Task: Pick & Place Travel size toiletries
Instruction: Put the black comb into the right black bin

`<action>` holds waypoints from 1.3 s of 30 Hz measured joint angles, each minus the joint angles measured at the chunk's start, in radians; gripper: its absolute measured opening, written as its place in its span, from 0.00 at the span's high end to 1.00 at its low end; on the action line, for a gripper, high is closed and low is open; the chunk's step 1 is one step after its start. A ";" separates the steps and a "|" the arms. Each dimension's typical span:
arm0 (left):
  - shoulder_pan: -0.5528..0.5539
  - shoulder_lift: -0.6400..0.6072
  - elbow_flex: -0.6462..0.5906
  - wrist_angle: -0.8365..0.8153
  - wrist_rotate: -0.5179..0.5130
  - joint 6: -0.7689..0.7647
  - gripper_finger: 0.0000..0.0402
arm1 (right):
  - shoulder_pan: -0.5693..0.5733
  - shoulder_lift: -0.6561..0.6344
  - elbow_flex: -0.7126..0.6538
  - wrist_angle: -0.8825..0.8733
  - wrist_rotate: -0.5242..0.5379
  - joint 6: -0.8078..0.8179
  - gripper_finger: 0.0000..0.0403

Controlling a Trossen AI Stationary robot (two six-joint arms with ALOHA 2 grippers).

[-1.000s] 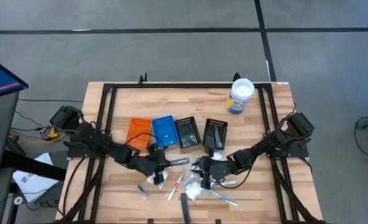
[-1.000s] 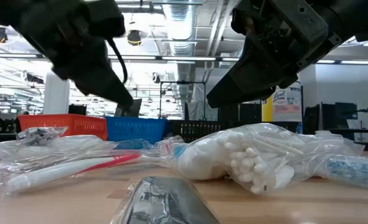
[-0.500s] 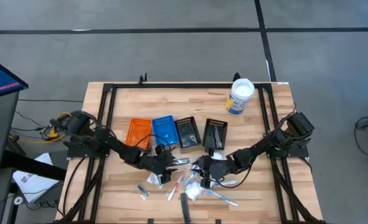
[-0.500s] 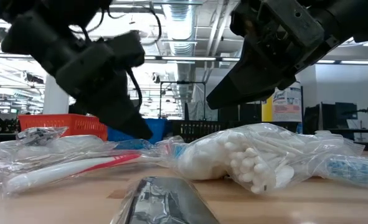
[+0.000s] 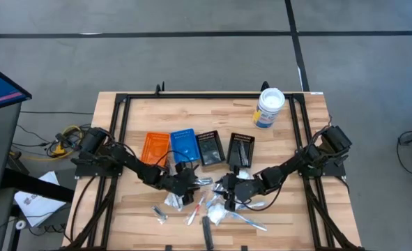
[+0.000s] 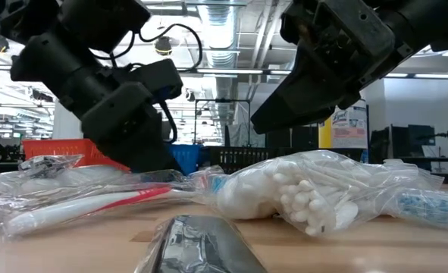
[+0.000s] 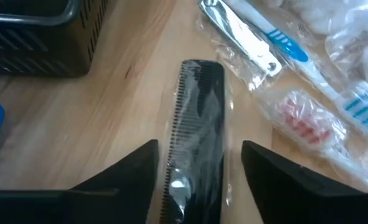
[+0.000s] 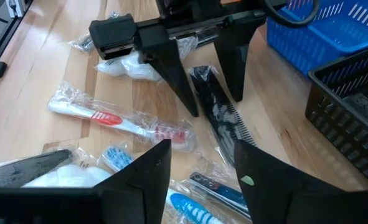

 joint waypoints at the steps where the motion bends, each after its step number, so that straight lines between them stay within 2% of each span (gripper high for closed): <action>1: -0.001 0.000 0.000 -0.002 0.001 0.000 0.49 | 0.000 0.000 0.000 0.000 0.000 0.000 0.57; 9: -0.006 -0.003 -0.001 -0.007 0.021 -0.022 0.71 | 0.000 0.000 0.000 0.001 0.000 0.002 0.56; 13: -0.017 -0.015 0.001 -0.005 0.077 -0.037 0.79 | 0.000 0.000 0.000 0.000 0.000 0.003 0.57; 21: -0.035 -0.091 -0.004 -0.046 0.104 -0.010 0.98 | 0.000 0.000 0.000 0.000 0.000 0.003 0.58; 39: -0.040 -0.138 -0.002 -0.062 -0.056 0.002 1.00 | 0.000 0.000 0.000 0.000 0.000 0.002 0.60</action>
